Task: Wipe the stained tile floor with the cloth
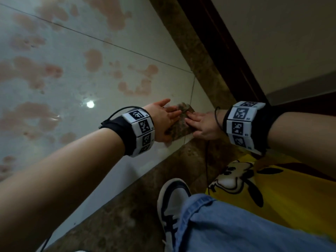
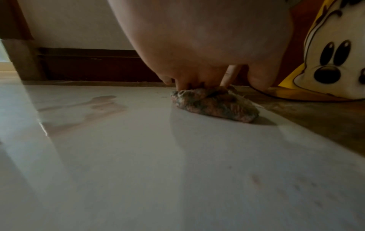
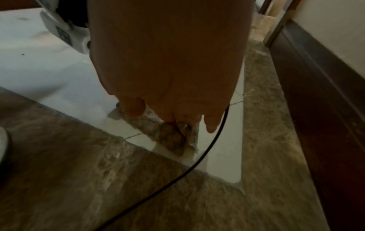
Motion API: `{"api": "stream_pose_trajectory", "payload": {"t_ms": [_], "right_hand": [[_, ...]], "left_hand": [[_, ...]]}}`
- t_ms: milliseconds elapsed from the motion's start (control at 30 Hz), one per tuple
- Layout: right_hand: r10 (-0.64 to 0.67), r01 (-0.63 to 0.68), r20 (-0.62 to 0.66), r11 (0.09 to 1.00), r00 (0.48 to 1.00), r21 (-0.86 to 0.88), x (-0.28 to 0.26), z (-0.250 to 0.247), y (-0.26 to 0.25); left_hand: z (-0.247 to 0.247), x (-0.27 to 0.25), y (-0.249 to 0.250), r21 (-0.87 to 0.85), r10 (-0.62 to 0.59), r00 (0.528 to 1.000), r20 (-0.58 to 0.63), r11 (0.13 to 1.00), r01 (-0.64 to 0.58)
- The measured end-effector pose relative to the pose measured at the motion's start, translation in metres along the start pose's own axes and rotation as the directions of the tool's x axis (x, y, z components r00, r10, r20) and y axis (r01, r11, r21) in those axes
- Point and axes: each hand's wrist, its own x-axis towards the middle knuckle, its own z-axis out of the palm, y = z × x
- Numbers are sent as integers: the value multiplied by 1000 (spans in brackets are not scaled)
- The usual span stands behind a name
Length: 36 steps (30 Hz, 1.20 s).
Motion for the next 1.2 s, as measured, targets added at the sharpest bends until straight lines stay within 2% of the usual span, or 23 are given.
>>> {"api": "stream_pose_trajectory", "payload": {"t_ms": [367,533,833,1100,1200], "right_hand": [[59,-58,23,998,998,-38,3,11,19],[53,-52,-18,998,998,21,6,13,24],[53,-55,-103,998,993,-16,22,-26,9],[-5,0,-168,1000,986,-28,30,-57,-1],[-14,-3,-179,996,984,-94,34,-75,-7]], "left_hand": [[-13,28,23,133,-17,1000,-23,991,20],[-14,26,8,70,-50,999,-10,996,50],[-15,11,-31,121,-158,987,12,980,155],[5,-8,-54,52,-266,963,-29,962,268],[7,-14,-65,10,-304,952,-22,952,305]]}}
